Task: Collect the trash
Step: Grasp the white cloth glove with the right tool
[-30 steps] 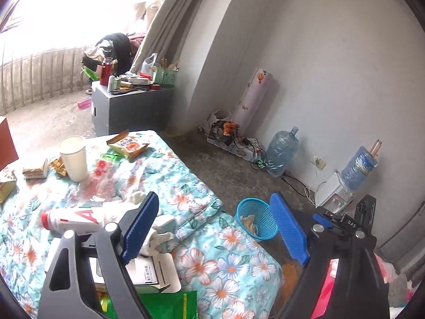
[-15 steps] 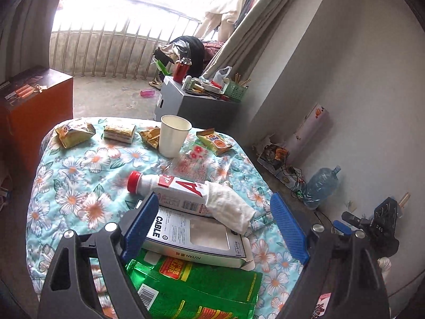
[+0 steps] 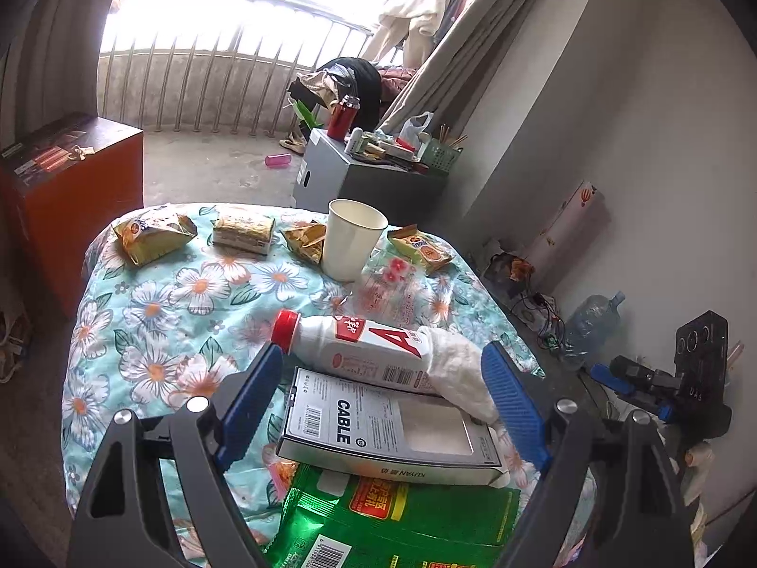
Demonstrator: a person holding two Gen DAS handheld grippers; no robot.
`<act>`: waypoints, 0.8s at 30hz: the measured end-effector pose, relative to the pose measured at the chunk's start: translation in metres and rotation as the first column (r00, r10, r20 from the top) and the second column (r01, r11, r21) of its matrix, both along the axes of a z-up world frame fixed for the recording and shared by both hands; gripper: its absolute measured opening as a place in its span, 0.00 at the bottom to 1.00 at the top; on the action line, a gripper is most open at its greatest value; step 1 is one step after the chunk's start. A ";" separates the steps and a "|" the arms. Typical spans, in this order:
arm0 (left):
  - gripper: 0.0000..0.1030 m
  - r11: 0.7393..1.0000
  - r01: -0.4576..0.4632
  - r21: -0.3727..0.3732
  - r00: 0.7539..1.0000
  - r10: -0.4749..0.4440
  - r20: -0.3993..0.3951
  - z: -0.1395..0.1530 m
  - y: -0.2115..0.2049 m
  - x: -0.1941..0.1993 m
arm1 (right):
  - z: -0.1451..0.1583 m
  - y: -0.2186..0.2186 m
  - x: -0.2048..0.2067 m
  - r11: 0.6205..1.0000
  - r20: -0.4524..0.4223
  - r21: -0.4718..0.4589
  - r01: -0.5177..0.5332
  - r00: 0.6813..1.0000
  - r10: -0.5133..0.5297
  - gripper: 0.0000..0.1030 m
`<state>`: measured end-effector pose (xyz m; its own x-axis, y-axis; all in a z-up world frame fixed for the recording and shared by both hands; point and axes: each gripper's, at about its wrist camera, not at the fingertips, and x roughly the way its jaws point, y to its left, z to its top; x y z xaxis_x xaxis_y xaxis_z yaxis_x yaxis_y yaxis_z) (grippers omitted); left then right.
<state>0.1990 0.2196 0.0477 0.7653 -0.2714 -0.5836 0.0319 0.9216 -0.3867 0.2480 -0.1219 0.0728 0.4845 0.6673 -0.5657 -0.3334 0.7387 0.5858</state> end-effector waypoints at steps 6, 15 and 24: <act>0.81 0.999 0.045 0.020 0.999 -0.045 -0.030 -0.007 -0.008 0.031 | -0.019 0.055 0.026 0.986 0.033 -0.132 -0.097 0.994 0.102 0.63; 0.76 0.973 0.164 0.160 0.983 -0.147 -0.112 -0.018 -0.046 0.105 | -0.061 0.082 0.055 0.970 -0.061 -0.191 -0.150 0.988 0.141 0.35; 0.76 0.912 0.296 0.283 0.942 -0.229 -0.247 -0.046 -0.097 0.192 | -0.062 0.051 0.054 0.993 -0.103 -0.049 -0.107 0.989 0.101 0.04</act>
